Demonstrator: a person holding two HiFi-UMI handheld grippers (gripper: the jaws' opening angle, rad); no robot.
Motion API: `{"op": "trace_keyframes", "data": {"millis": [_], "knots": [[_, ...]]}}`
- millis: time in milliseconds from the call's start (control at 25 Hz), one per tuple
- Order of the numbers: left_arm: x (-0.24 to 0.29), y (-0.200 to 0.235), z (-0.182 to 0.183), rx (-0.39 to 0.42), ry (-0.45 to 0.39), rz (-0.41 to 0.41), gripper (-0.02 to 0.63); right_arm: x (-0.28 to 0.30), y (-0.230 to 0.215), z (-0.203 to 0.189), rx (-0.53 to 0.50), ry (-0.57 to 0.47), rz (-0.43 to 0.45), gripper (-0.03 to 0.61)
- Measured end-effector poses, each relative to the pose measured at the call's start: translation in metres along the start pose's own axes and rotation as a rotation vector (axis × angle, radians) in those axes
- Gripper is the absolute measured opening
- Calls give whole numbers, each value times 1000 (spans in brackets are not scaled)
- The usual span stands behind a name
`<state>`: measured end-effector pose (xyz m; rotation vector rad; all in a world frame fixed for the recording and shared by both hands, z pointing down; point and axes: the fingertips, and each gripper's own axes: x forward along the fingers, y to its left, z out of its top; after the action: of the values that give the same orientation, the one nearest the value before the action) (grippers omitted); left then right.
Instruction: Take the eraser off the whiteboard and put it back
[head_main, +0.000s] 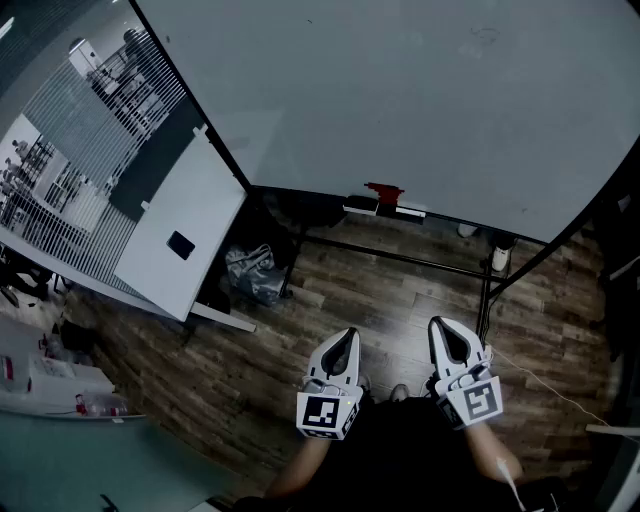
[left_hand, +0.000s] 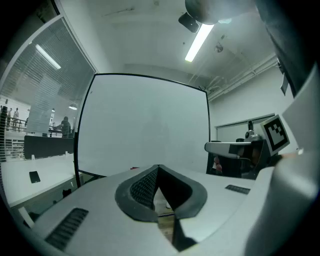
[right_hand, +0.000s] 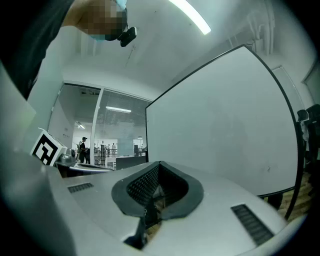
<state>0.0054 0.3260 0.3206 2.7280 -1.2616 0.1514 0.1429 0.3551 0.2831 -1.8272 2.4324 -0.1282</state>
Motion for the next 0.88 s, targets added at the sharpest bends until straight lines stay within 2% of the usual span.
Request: {"op": "trace_keyframes", "data": {"millis": [880], "knots": [[2, 25, -8, -26, 18, -39, 5, 16, 18, 0, -25, -3, -39, 15]]}}
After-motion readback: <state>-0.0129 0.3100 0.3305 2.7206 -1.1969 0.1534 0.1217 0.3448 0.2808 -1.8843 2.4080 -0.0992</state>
